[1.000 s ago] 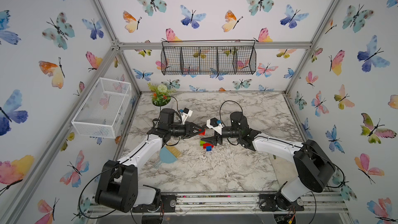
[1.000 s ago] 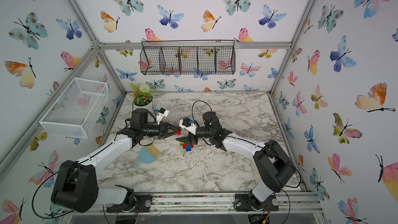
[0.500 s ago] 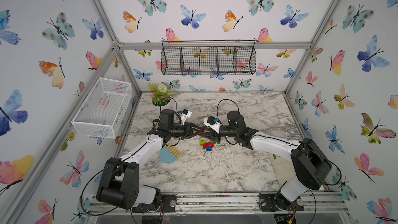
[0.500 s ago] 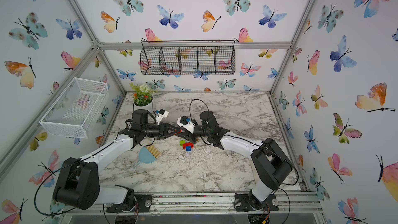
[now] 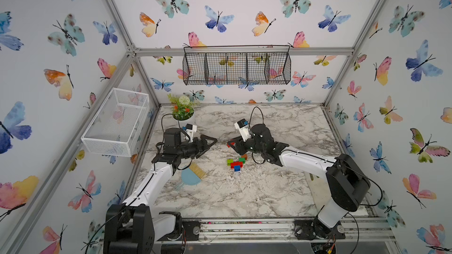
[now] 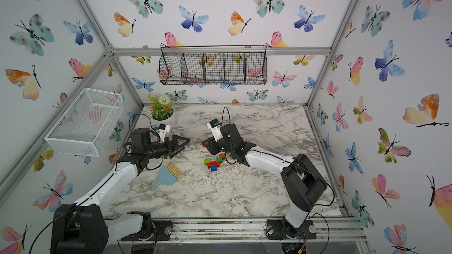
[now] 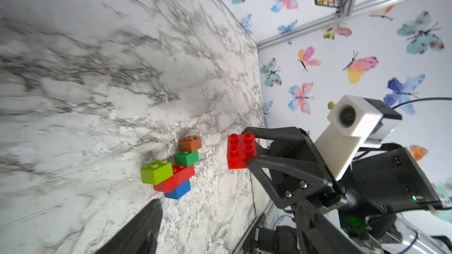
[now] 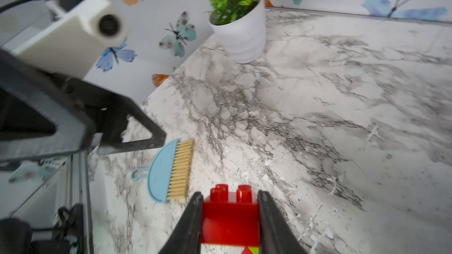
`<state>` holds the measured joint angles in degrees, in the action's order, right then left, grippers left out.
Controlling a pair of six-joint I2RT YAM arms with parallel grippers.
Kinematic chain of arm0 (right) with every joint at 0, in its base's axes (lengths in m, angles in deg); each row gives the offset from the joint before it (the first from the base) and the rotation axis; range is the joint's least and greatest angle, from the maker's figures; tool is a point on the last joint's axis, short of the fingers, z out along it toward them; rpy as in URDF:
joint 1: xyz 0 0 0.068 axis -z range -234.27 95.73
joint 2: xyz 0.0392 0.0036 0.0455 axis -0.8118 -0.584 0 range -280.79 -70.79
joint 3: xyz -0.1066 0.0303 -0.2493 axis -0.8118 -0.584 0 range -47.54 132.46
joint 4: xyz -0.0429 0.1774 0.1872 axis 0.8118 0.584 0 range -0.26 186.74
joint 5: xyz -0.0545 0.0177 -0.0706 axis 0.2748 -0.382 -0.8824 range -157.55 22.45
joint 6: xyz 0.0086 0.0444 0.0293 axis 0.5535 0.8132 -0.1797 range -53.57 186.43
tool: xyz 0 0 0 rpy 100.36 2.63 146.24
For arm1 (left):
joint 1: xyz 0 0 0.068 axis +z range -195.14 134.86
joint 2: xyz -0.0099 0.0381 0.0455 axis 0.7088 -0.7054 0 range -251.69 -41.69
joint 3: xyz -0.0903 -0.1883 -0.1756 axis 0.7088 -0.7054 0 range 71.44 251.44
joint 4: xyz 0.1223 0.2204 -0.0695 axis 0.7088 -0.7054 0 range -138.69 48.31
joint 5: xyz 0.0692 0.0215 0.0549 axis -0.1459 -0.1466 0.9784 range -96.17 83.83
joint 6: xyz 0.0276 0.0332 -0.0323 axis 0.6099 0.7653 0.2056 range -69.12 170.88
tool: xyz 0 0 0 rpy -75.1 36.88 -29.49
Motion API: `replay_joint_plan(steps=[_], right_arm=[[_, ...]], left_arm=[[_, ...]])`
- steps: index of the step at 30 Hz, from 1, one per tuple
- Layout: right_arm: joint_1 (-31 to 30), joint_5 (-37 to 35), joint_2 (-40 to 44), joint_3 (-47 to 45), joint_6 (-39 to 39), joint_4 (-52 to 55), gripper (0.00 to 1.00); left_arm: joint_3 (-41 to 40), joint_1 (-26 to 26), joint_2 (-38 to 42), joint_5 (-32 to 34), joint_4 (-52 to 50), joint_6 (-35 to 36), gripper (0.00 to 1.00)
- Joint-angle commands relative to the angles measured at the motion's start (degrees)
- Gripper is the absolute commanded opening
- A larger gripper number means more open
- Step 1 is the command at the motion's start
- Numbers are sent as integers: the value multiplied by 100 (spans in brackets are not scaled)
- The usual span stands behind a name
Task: Assemble the letter v with lego
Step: Place the lego brick at the center of the board.
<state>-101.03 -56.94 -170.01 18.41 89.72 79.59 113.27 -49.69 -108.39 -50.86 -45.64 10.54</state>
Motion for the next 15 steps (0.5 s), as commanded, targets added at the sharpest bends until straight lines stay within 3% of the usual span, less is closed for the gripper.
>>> replay_joint_plan(steps=[1, 5, 15], right_arm=[[-242, -1461, -572, 606, 1388, 1128, 15], [-667, -2496, -1222, 1334, 1380, 1438, 15], [-852, -3087, -2342, 1987, 1505, 1690, 13]], left_arm=[[129, 94, 199, 1324, -1166, 281, 87], [187, 104, 283, 2004, -1665, 511, 87], [-47, 131, 339, 2096, -1789, 765, 88]])
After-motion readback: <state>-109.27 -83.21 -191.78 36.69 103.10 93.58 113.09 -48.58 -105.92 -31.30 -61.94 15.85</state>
